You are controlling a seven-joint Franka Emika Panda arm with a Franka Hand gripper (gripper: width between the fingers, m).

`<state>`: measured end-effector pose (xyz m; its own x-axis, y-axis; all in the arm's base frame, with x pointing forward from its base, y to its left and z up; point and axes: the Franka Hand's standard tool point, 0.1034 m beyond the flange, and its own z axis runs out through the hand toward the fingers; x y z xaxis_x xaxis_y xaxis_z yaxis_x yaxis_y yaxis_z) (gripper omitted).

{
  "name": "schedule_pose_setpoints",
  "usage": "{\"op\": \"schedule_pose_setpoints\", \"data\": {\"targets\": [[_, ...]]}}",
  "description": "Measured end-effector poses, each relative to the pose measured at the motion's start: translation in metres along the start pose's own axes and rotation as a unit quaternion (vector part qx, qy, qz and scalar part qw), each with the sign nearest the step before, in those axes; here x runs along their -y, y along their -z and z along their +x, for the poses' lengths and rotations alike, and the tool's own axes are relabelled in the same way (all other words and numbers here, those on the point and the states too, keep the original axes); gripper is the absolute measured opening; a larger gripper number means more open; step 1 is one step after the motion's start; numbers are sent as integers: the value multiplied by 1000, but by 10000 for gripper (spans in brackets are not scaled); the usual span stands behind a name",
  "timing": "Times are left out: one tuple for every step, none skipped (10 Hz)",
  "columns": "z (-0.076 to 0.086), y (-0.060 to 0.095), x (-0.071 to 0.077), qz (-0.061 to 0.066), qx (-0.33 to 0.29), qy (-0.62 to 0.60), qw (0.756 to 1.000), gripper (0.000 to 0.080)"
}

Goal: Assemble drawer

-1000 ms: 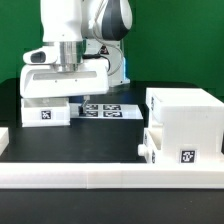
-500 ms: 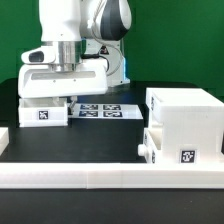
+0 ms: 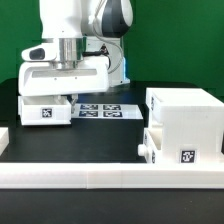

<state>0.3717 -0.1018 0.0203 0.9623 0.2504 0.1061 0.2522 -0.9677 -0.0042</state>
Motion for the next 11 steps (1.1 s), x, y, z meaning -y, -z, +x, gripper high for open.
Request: {"op": "schedule_pose_setpoints", "data": {"targets": [[10,7,1,4,3,6,1000,37],[25,15,3,8,3,12,1000,38],[41,24,4,9,0,22,1000,38],[56,31,7,9,-4,32,999,38],[74,39,12,11,-8,46,999,38],[90,44,15,12,-12,57,998,38],[104,47,17,19,-9,66,998,38],[122,50,17,25,-10,84,996,38],[120,48,15,23,-12,96,995,38],[117,46,16,23,-10,111,994,38],[117,46,16,23,-11,143,989,38]]}}
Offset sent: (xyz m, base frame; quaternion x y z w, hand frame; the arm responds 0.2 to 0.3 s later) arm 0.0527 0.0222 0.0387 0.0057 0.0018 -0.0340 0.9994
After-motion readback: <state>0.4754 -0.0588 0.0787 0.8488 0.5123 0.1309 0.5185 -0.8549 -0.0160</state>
